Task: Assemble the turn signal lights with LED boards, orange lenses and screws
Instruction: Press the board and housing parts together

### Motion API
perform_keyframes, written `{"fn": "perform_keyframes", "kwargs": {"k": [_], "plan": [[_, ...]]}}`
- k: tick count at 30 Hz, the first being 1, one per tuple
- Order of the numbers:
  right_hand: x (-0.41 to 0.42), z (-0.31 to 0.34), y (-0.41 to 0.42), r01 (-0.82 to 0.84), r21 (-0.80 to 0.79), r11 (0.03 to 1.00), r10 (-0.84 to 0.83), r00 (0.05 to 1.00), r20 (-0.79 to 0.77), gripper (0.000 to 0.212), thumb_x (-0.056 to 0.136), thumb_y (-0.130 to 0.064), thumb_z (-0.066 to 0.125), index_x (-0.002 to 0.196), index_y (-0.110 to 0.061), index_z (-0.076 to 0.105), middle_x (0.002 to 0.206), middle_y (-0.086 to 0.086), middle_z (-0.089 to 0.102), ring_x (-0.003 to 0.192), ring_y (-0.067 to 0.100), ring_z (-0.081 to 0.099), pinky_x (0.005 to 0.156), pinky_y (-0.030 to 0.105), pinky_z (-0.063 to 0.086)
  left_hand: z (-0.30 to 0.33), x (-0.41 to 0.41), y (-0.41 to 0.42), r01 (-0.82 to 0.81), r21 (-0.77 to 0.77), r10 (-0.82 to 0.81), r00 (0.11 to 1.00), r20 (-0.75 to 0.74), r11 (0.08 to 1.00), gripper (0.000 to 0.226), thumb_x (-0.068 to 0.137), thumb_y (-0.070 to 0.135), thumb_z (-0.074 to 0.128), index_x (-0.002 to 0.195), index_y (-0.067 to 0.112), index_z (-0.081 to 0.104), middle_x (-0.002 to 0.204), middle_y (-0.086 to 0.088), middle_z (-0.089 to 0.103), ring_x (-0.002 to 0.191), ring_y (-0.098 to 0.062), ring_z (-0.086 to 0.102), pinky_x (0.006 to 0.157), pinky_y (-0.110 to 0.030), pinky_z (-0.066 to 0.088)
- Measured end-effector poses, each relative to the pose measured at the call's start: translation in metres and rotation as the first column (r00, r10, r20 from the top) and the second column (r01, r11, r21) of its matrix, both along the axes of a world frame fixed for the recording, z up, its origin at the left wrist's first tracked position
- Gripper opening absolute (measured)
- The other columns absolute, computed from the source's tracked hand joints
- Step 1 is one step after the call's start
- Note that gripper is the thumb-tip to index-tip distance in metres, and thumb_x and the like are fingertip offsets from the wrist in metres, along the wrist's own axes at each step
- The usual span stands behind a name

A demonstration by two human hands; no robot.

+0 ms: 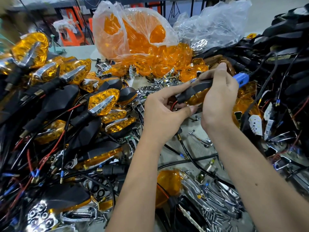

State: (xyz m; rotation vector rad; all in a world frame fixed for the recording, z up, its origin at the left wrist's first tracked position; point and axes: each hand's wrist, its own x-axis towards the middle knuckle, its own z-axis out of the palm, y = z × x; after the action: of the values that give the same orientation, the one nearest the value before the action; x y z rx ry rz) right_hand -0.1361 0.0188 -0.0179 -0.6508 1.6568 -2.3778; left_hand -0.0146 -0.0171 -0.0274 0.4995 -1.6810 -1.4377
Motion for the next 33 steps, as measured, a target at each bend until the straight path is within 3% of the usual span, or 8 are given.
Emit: {"fn": "perform_keyframes", "kwargs": {"k": [7, 10, 13, 17, 19, 25, 30, 33], "plan": [[-0.002, -0.003, 0.003, 0.171, -0.026, 0.985, -0.172, 0.981, -0.093, 0.057, 0.105, -0.039, 0.037, 0.063, -0.01, 0.062, 0.058, 0.001, 0.059, 0.056, 0.015, 0.058, 0.06, 0.025, 0.047, 0.003, -0.001, 0.006, 0.001, -0.054, 0.001, 1.0, 0.029, 0.999, 0.036, 0.079, 0.017, 0.089, 0.114, 0.014, 0.079, 0.1, -0.003, 0.078, 0.087, -0.014, 0.076, 0.073, -0.022, 0.059], [-0.001, -0.003, 0.004, 0.211, -0.003, 0.977, -0.211, 0.973, -0.098, 0.06, 0.105, -0.043, 0.036, 0.058, -0.015, 0.061, 0.054, -0.003, 0.058, 0.054, 0.013, 0.056, 0.062, 0.023, 0.046, 0.001, -0.004, 0.007, -0.06, -0.2, 0.073, 0.995, 0.061, 0.978, 0.037, 0.086, 0.016, 0.084, 0.123, 0.017, 0.076, 0.116, 0.0, 0.074, 0.11, -0.011, 0.07, 0.094, -0.033, 0.057], [-0.001, 0.0, 0.005, 0.231, 0.019, 0.973, -0.228, 0.97, -0.086, 0.061, 0.104, -0.048, 0.035, 0.054, -0.023, 0.059, 0.051, -0.009, 0.057, 0.057, 0.012, 0.057, 0.067, 0.028, 0.047, -0.003, -0.008, 0.007, -0.108, -0.299, 0.138, 0.987, 0.081, 0.948, 0.032, 0.09, 0.019, 0.078, 0.122, 0.017, 0.077, 0.115, 0.004, 0.074, 0.112, -0.01, 0.068, 0.098, -0.04, 0.055], [0.001, 0.001, 0.003, 0.071, 0.039, 0.997, -0.071, 0.997, -0.015, 0.06, 0.102, -0.056, 0.039, 0.055, -0.031, 0.065, 0.053, -0.01, 0.053, 0.052, 0.012, 0.051, 0.06, 0.03, 0.046, -0.004, -0.011, 0.006, -0.158, -0.169, 0.175, 0.981, 0.089, 0.973, 0.029, 0.095, 0.019, 0.073, 0.123, 0.018, 0.075, 0.115, 0.003, 0.076, 0.109, -0.011, 0.07, 0.096, -0.043, 0.057], [0.004, 0.0, 0.002, 0.004, 0.029, 1.0, -0.005, 1.0, 0.022, 0.059, 0.099, -0.061, 0.043, 0.062, -0.02, 0.064, 0.051, -0.007, 0.041, 0.05, 0.017, 0.041, 0.054, 0.03, 0.042, -0.003, -0.009, 0.004, -0.166, -0.112, 0.176, 0.981, 0.086, 0.98, 0.028, 0.097, 0.02, 0.07, 0.124, 0.014, 0.075, 0.113, 0.001, 0.077, 0.105, -0.012, 0.071, 0.093, -0.043, 0.058], [0.001, -0.004, 0.002, 0.122, 0.064, 0.99, -0.118, 0.99, -0.074, 0.073, 0.099, -0.06, 0.039, 0.074, 0.005, 0.058, 0.046, -0.015, 0.032, 0.047, 0.006, 0.032, 0.051, 0.021, 0.033, 0.002, -0.006, 0.009, -0.086, -0.095, 0.096, 0.989, 0.115, 0.992, 0.038, 0.089, 0.027, 0.08, 0.125, 0.015, 0.074, 0.112, 0.004, 0.075, 0.102, -0.008, 0.072, 0.092, -0.035, 0.06], [0.006, 0.0, 0.003, 0.12, 0.068, 0.99, -0.104, 0.974, -0.202, 0.059, 0.11, -0.044, 0.032, 0.067, -0.026, 0.068, 0.043, -0.018, 0.037, 0.045, 0.003, 0.04, 0.052, 0.013, 0.033, 0.004, -0.005, 0.007, -0.129, -0.076, 0.134, 0.989, 0.057, 0.989, 0.024, 0.089, 0.015, 0.081, 0.112, 0.021, 0.077, 0.099, 0.008, 0.077, 0.088, -0.007, 0.073, 0.084, -0.035, 0.062], [0.009, 0.0, 0.002, 0.13, 0.075, 0.989, -0.116, 0.979, -0.169, 0.06, 0.109, -0.046, 0.032, 0.065, -0.021, 0.066, 0.043, -0.015, 0.038, 0.046, 0.006, 0.038, 0.052, 0.027, 0.034, 0.005, -0.006, 0.009, -0.13, -0.094, 0.137, 0.988, 0.068, 0.987, 0.021, 0.09, 0.015, 0.079, 0.109, 0.024, 0.075, 0.096, 0.01, 0.076, 0.087, -0.006, 0.073, 0.083, -0.033, 0.061]]}}
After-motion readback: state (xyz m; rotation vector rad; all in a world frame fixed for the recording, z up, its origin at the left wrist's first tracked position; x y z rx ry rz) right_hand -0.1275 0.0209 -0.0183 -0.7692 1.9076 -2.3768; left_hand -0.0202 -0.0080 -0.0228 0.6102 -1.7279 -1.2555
